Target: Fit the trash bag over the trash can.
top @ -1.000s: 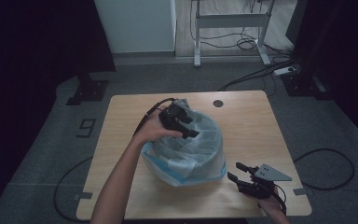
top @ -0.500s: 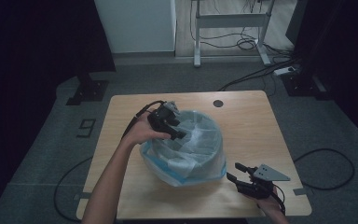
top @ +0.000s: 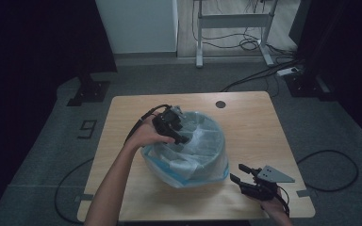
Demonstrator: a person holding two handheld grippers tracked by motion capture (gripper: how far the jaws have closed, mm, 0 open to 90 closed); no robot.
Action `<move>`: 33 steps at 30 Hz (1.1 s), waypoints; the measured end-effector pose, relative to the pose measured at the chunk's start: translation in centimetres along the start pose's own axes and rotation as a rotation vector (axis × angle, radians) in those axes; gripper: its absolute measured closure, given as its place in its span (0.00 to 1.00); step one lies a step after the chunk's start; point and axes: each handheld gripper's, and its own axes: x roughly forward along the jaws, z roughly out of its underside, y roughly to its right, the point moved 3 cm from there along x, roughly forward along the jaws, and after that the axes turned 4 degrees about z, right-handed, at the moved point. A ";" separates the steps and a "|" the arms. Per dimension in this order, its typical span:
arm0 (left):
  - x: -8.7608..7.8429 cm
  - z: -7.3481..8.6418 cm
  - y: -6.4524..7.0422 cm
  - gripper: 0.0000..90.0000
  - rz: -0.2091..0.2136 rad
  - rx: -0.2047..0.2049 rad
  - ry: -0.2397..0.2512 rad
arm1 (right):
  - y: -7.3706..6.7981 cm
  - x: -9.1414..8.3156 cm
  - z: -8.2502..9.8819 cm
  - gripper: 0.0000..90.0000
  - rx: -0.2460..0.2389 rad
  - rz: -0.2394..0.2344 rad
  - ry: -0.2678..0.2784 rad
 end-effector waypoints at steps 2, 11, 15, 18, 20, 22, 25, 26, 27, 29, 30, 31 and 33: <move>-0.5 0.2 0.2 0.42 -0.003 0.003 0.031 | 0.0 0.0 0.0 0.47 0.001 0.000 0.000; -2.9 1.5 1.6 0.40 0.017 0.008 0.178 | -0.3 0.2 0.1 0.47 -0.005 -0.001 -0.007; -3.9 2.4 2.3 0.39 0.002 0.003 0.233 | -0.3 0.3 0.2 0.47 -0.006 0.001 -0.012; -4.6 3.1 2.6 0.39 -0.006 -0.014 0.292 | -0.3 0.3 0.1 0.47 -0.006 0.004 -0.010; -5.1 3.9 2.9 0.39 -0.020 -0.028 0.340 | -0.3 0.3 0.1 0.47 -0.005 0.005 -0.007; -5.6 4.5 3.2 0.39 -0.034 -0.036 0.376 | -0.3 0.2 0.1 0.47 -0.006 0.006 -0.007; -6.5 5.9 3.5 0.38 -0.047 -0.059 0.443 | -0.2 0.2 0.1 0.46 -0.006 0.011 -0.007; -6.7 6.3 3.6 0.38 -0.046 -0.070 0.463 | -0.2 0.2 0.1 0.46 -0.006 0.012 -0.008; -6.9 6.7 3.7 0.38 -0.047 -0.076 0.480 | -0.2 0.2 0.1 0.46 -0.004 0.012 -0.007; -7.4 7.7 3.9 0.38 -0.056 -0.089 0.520 | -0.2 0.2 0.2 0.46 -0.002 0.015 -0.006; -7.7 8.1 4.0 0.38 -0.061 -0.095 0.535 | -0.2 0.2 0.2 0.46 -0.003 0.016 -0.005; -7.8 8.4 4.1 0.38 -0.066 -0.098 0.544 | -0.1 0.2 0.2 0.46 -0.004 0.017 -0.006; -8.2 9.4 4.5 0.38 -0.072 -0.109 0.568 | -0.1 0.2 0.2 0.46 -0.002 0.020 -0.007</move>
